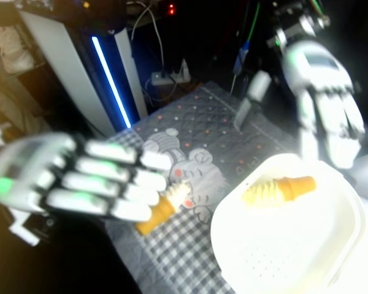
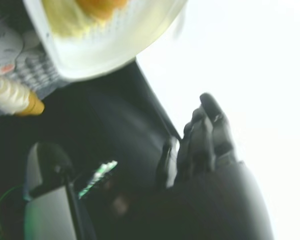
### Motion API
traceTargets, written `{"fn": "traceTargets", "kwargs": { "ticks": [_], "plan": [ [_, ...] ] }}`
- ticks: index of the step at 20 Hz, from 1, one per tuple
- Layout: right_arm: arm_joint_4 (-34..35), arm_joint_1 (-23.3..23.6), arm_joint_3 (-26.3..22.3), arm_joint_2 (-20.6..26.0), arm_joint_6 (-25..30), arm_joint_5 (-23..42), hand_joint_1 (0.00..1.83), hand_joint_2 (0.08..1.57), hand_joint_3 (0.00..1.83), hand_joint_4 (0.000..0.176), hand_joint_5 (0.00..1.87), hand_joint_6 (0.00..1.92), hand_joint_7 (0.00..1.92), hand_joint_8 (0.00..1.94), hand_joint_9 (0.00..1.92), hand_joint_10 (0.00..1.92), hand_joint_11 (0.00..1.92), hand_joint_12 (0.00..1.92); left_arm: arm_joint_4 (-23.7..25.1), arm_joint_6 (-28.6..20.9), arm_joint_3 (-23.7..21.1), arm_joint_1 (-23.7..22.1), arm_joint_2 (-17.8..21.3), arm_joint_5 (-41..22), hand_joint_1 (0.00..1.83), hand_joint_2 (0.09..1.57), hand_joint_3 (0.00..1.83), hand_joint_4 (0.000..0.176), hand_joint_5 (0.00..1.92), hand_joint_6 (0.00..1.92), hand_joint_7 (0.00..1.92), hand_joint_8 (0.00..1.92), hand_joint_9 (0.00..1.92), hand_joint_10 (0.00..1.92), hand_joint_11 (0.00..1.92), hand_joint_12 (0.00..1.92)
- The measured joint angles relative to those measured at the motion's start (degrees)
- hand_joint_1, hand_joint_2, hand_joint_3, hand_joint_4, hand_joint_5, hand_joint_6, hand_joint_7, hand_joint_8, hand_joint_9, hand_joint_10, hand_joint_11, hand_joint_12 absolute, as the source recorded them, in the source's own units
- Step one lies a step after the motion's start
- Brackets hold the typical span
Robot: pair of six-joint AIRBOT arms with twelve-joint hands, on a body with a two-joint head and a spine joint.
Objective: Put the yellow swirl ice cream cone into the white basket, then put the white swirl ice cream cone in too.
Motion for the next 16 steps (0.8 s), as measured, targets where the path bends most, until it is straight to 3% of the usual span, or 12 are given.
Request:
{"fn": "traceTargets", "kwargs": {
  "ticks": [2, 4, 5, 6, 7, 8, 9, 11, 13, 14, 16],
  "plan": [
    [-0.37, 0.00, 0.13, -0.04, 0.17, -1.40, 0.75, 0.98, 0.00, 0.058, 0.30, 0.00, 0.36, 0.00, 0.29, 0.00, 0.25, 0.01, -2.12, 0.00, -3.34, 4.07, 3.41, -2.64, 0.68, 0.74, 0.00, 0.176, 0.00, 0.00, 0.02, 0.00, 0.08, 0.00, 0.00, 0.75],
    [-2.34, 0.00, 0.61, -0.07, 0.87, -3.50, 0.69, 0.96, 0.00, 0.078, 0.29, 0.00, 0.36, 0.00, 0.32, 0.01, 0.30, 0.03, -4.07, -0.02, -6.73, 8.37, 7.19, -6.95, 0.77, 0.76, 0.00, 0.176, 0.03, 0.00, 0.02, 0.00, 0.04, 0.00, 0.00, 0.49],
    [-2.64, 0.00, 0.66, -0.07, 0.92, -4.81, 0.68, 0.96, 0.00, 0.087, 0.29, 0.00, 0.36, 0.00, 0.34, 0.02, 0.33, 0.04, -4.76, 0.00, -7.78, 9.57, 8.15, -8.02, 0.76, 0.76, 0.00, 0.176, 0.04, 0.00, 0.03, 0.01, 0.03, 0.00, 0.00, 0.46],
    [-3.19, 0.02, 0.72, -0.13, 0.92, -6.25, 0.67, 0.96, 0.00, 0.080, 0.30, 0.00, 0.37, 0.01, 0.34, 0.02, 0.33, 0.04, -5.11, 0.02, -8.92, 10.75, 9.20, -9.11, 0.75, 0.74, 0.00, 0.176, 0.01, 0.00, 0.03, 0.00, 0.03, 0.00, 0.00, 0.41],
    [-3.63, 0.02, 0.87, -0.26, 0.96, -7.54, 0.69, 0.96, 0.00, 0.049, 0.32, 0.01, 0.38, 0.01, 0.35, 0.02, 0.34, 0.04, -5.70, 0.00, -9.77, 11.89, 10.03, -10.36, 0.74, 0.72, 0.00, 0.176, 0.03, 0.00, 0.04, 0.00, 0.04, 0.00, 0.00, 0.33],
    [-4.42, 0.02, 1.49, -0.94, 1.14, -9.38, 0.73, 0.95, 0.00, 0.046, 0.32, 0.01, 0.38, 0.01, 0.35, 0.01, 0.34, 0.04, -8.22, 0.00, -11.02, 14.32, 10.64, -13.11, 0.76, 0.71, 0.00, 0.176, 0.05, 0.00, 0.06, 0.00, 0.05, 0.00, 0.00, 0.27],
    [-5.22, 0.02, 2.40, -1.88, 1.73, -10.88, 0.72, 0.94, 0.00, 0.083, 0.26, 0.00, 0.33, 0.00, 0.32, 0.00, 0.30, 0.02, -10.29, 0.00, -11.39, 16.96, 10.73, -15.10, 0.82, 0.70, 0.00, 0.176, 0.06, 0.00, 0.08, 0.00, 0.06, 0.01, 0.00, 0.26],
    [-7.37, 0.02, 5.01, -4.37, 5.31, -14.29, 0.70, 0.94, 0.00, 0.043, 0.27, 0.01, 0.34, 0.00, 0.32, 0.00, 0.30, 0.02, -14.21, -0.02, -11.69, 21.24, 10.73, -16.20, 0.88, 0.70, 0.00, 0.176, 0.04, 0.00, 0.09, 0.00, 0.13, 0.01, 0.00, 0.62],
    [-9.01, 0.09, 7.69, -6.84, 8.81, -18.53, 0.66, 0.94, 0.00, 0.060, 0.27, 0.00, 0.31, 0.00, 0.28, 0.00, 0.27, 0.00, -17.31, -0.04, -11.69, 22.80, 10.73, -16.09, 0.92, 0.69, 0.00, 0.176, 0.02, 0.00, 0.07, 0.00, 0.12, 0.00, 0.00, 0.64],
    [-10.05, 1.77, 7.80, -7.23, 8.94, -20.92, 0.65, 0.94, 0.00, 0.059, 0.27, 0.00, 0.31, 0.00, 0.28, 0.00, 0.27, 0.00, -17.62, -0.09, -11.69, 22.80, 10.97, -16.83, 0.90, 0.70, 0.00, 0.170, 0.02, 0.00, 0.07, 0.00, 0.11, 0.00, 0.00, 0.60],
    [-16.31, 8.96, 8.70, -8.70, 9.01, -25.55, 0.65, 0.94, 0.00, 0.062, 0.30, 0.01, 0.31, 0.00, 0.27, 0.00, 0.26, 0.00, -18.60, -0.39, -11.96, 24.46, 12.24, -19.02, 0.87, 0.72, 0.00, 0.176, 0.03, 0.00, 0.08, 0.00, 0.13, 0.01, 0.00, 0.60]
  ]
}}
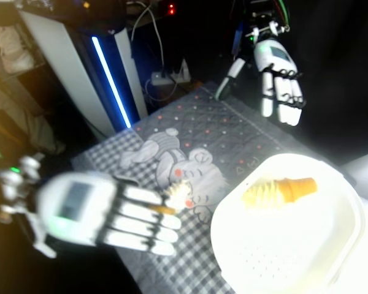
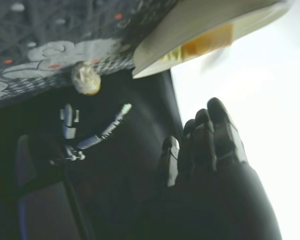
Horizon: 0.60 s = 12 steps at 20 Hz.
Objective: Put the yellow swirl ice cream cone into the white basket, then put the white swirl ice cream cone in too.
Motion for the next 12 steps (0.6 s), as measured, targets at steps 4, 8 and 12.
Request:
{"fn": "traceTargets", "kwargs": {
  "ticks": [4, 8, 12],
  "plan": [
    [-6.58, 3.34, 0.04, -2.51, 0.09, -1.84, 0.74, 0.92, 0.00, 0.043, 0.32, 0.00, 0.37, 0.01, 0.34, 0.01, 0.35, 0.05, -1.75, -1.60, -0.59, 3.74, 0.70, -1.57, 0.84, 0.73, 0.00, 0.176, 0.00, 0.00, 0.07, 0.00, 0.12, 0.00, 0.00, 0.61],
    [-8.66, 3.19, -1.99, -1.27, 0.20, -5.16, 0.77, 0.93, 0.00, 0.039, 0.29, 0.01, 0.34, 0.01, 0.33, 0.01, 0.34, 0.07, -2.38, -2.67, -0.57, 4.15, 1.16, -2.89, 0.82, 0.71, 0.00, 0.175, 0.02, 0.00, 0.09, 0.00, 0.14, 0.00, 0.00, 0.72],
    [-12.02, 3.19, -3.78, 1.11, 0.50, -7.69, 0.57, 0.96, 0.00, 0.031, 0.25, 0.00, 0.34, 0.00, 0.32, 0.00, 0.00, 0.81, -2.43, -2.69, -0.59, 4.50, 1.16, -2.62, 0.78, 0.72, 0.00, 0.176, 0.02, 0.00, 0.10, 0.00, 0.16, 0.01, 0.00, 0.86]
  ]
}}
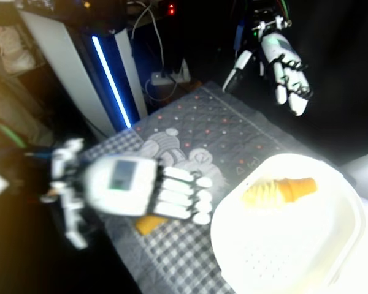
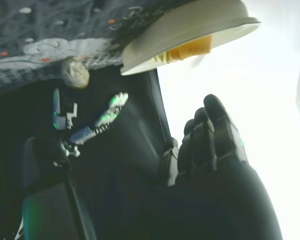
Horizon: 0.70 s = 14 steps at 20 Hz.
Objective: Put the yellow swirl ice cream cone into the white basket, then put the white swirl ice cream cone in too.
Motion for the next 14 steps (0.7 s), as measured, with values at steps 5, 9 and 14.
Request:
{"fn": "traceTargets", "kwargs": {
  "ticks": [5, 9, 14],
  "plan": [
    [-0.81, 0.00, -0.35, -0.70, 0.28, -1.33, 0.71, 0.98, 0.00, 0.000, 0.36, 0.00, 0.45, 0.00, 0.48, 0.01, 0.11, 0.89, -0.11, -0.83, -0.04, 0.66, 0.00, -0.13, 0.81, 0.74, 0.00, 0.176, 0.00, 0.00, 0.07, 0.00, 0.13, 0.00, 0.00, 0.81],
    [-0.74, 0.00, 0.07, -2.43, 0.39, -2.23, 0.90, 0.98, 0.00, 0.005, 0.51, 0.00, 0.69, 0.01, 0.78, 0.04, 0.42, 0.93, -0.02, -1.25, -0.04, 0.68, 0.00, -0.33, 0.83, 0.75, 0.00, 0.174, 0.00, 0.00, 0.06, 0.00, 0.11, 0.00, 0.00, 0.58],
    [-0.26, 0.00, 1.88, -3.28, 0.42, -4.55, 1.02, 0.97, 0.00, 0.001, 0.62, 0.00, 0.70, 0.10, 0.50, 0.99, 0.40, 1.39, -0.15, -1.66, -0.04, 1.14, 0.00, -0.70, 0.82, 0.74, 0.00, 0.176, 0.01, 0.00, 0.06, 0.00, 0.13, 0.00, 0.00, 0.79]
  ]
}}
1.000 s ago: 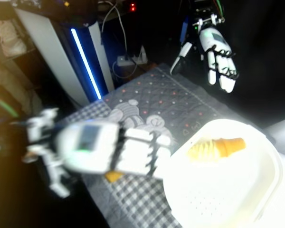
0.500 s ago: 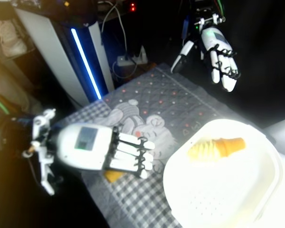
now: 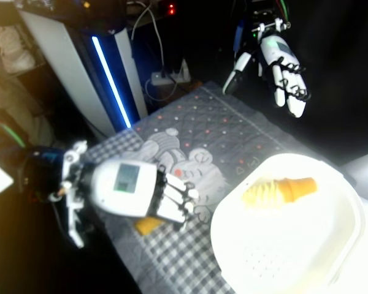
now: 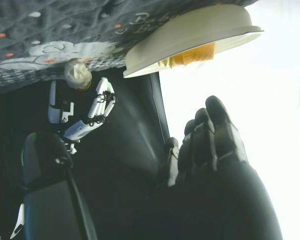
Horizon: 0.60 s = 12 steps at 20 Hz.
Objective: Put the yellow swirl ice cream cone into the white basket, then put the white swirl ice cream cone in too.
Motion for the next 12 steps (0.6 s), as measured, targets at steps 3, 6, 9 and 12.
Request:
{"fn": "traceTargets", "kwargs": {
  "ticks": [3, 6, 9, 12],
  "plan": [
    [0.59, 0.00, 0.31, -0.26, -0.02, -1.33, 1.16, 0.99, 0.00, 0.000, 0.84, 0.02, 0.85, 0.27, 0.62, 1.15, 0.55, 1.52, 0.04, -0.33, 0.00, 0.24, 0.00, -0.24, 0.78, 0.76, 0.01, 0.176, 0.03, 0.01, 0.08, 0.00, 0.14, 0.00, 0.00, 0.84],
    [2.23, 0.00, 0.33, -0.48, 0.04, -0.90, 1.37, 1.08, 0.00, 0.000, 0.98, 0.96, 1.12, 0.59, 0.98, 1.17, 0.82, 1.31, 0.02, -0.85, 0.00, 0.26, 0.00, -0.44, 0.80, 0.75, 0.00, 0.161, 0.06, 0.01, 0.10, 0.00, 0.15, 0.00, 0.00, 0.90],
    [5.33, -0.02, 0.42, -0.48, 0.00, 0.13, 1.24, 1.14, 0.00, 0.000, 0.92, 0.97, 0.97, 1.09, 0.86, 1.00, 0.63, 1.35, -0.07, -0.85, 0.00, 0.52, 0.00, -0.59, 0.79, 0.75, 0.00, 0.176, 0.05, 0.00, 0.10, 0.00, 0.15, 0.00, 0.00, 0.90],
    [11.76, 0.00, 0.61, -0.44, 0.26, 7.45, 1.22, 1.10, 0.00, 0.017, 0.99, 0.92, 1.03, 0.96, 0.94, 0.77, 0.58, 1.45, -0.07, -0.90, 0.00, 0.55, 0.00, -0.70, 0.80, 0.74, 0.00, 0.165, 0.06, 0.00, 0.11, 0.00, 0.17, 0.00, 0.00, 0.93]
  ]
}}
